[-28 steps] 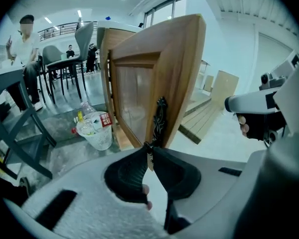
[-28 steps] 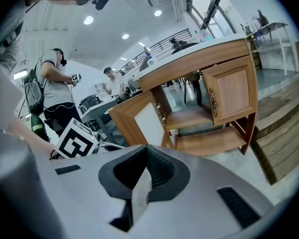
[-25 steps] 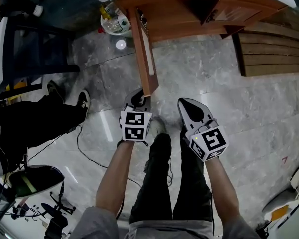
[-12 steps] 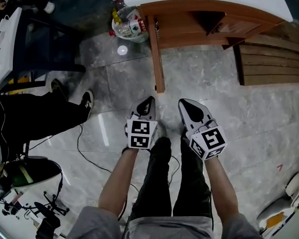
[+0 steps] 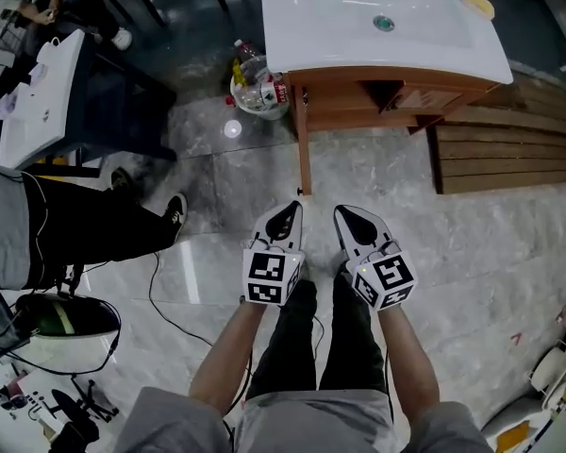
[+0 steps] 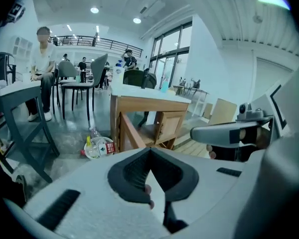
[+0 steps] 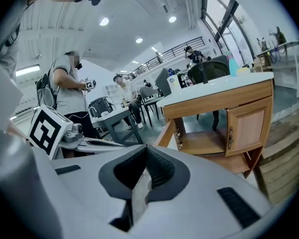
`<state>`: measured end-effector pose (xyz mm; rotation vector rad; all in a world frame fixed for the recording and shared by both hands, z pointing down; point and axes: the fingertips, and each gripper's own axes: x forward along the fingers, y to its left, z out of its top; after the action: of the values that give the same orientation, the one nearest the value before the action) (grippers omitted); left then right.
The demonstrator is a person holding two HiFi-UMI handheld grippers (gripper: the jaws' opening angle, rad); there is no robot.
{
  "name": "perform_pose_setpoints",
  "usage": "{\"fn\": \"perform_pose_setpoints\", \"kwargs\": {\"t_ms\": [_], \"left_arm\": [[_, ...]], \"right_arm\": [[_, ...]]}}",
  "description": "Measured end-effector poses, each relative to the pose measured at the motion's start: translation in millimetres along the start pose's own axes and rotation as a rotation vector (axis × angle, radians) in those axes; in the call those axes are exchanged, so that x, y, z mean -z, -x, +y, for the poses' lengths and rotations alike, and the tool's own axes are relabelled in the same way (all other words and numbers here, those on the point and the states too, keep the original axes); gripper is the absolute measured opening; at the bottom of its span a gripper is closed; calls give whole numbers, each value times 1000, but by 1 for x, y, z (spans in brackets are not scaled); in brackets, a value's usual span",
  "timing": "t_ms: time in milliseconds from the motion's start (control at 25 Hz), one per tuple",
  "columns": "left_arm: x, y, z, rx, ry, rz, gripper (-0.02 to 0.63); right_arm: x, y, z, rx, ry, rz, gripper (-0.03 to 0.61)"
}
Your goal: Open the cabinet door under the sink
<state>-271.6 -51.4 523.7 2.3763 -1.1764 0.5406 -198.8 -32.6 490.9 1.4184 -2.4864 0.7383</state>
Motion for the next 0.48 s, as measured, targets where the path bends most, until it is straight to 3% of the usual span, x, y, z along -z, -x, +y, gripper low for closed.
{"fn": "perform_pose_setpoints", "kwargs": {"t_ms": [480], "left_arm": [[-140,65,-54,56,-46,-185,8]], "right_arm": [[-129,62,20,10,40,-158,8]]}}
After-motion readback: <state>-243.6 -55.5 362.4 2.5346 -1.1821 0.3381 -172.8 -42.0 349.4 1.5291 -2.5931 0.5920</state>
